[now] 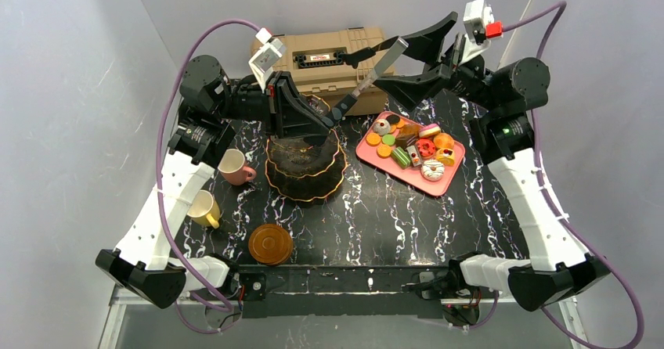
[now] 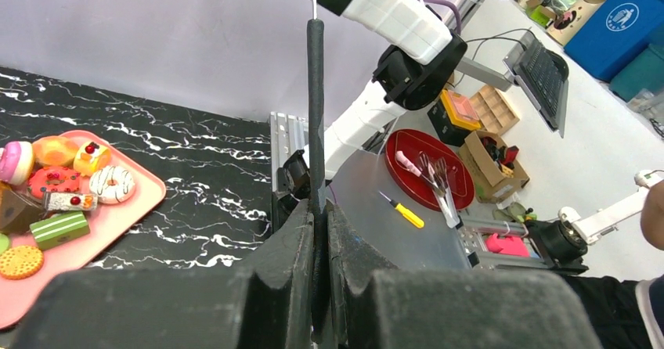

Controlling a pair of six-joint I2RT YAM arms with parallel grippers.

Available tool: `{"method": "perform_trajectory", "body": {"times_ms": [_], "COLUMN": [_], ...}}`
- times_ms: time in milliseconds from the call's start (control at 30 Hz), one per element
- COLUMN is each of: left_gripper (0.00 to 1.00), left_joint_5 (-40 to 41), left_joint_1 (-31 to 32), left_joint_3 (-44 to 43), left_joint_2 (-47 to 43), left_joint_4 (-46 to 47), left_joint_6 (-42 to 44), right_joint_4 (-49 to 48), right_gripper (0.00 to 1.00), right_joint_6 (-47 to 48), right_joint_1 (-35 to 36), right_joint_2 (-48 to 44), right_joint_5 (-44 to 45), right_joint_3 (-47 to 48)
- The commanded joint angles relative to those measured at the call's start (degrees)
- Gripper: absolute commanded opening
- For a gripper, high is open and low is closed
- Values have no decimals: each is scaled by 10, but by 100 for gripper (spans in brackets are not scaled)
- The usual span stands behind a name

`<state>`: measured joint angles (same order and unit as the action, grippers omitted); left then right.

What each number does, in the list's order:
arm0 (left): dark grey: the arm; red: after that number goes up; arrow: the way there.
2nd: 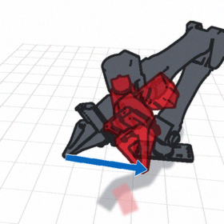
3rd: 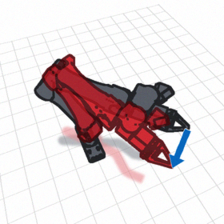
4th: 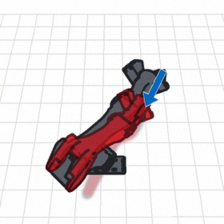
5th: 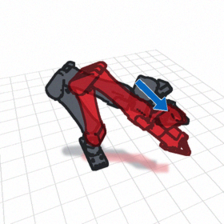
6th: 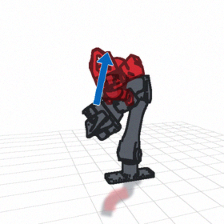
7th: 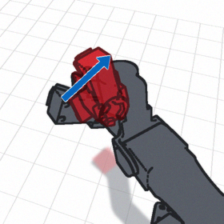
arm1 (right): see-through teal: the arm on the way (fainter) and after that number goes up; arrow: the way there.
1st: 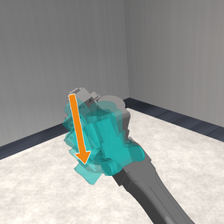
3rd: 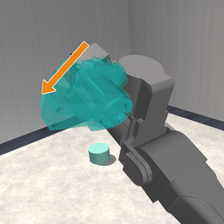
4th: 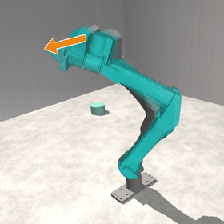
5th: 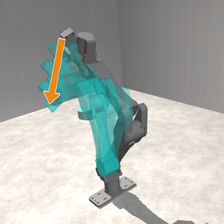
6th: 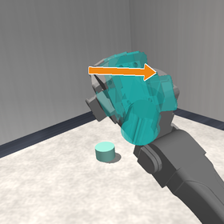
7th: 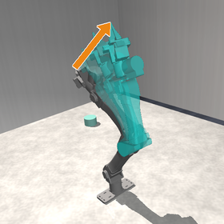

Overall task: Serve the afternoon tea
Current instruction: Pick up the clamp from the tray.

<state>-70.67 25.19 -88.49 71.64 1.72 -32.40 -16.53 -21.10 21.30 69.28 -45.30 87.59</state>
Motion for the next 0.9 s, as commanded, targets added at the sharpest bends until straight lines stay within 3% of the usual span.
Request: {"method": "perform_trajectory", "body": {"times_ms": [0,167,467,633,767,867], "left_gripper": [0,0,0,0,0,0], "left_joint_5": [-21,-19,-14,-14,-13,-13], "left_joint_1": [-4,-4,-4,-3,-3,-3], "left_joint_3": [-17,-25,-33,-36,-29,-26], "left_joint_2": [-18,-19,-6,1,-3,-6], "left_joint_4": [22,25,29,29,29,29], "left_joint_6": [-18,-23,-28,-37,-36,-34], "right_joint_4": [-217,-319,-350,-241,-91,-45], "right_gripper": [98,99,98,98,98,98], "right_joint_6": [-103,-206,-229,-151,-31,24], "right_joint_1": [-20,-21,-14,-6,-6,-6], "right_joint_2": [6,33,49,64,56,41], "right_joint_5": [-86,-130,-89,-42,13,31], "right_joint_3": [-33,-48,-70,-52,-22,-20]}}
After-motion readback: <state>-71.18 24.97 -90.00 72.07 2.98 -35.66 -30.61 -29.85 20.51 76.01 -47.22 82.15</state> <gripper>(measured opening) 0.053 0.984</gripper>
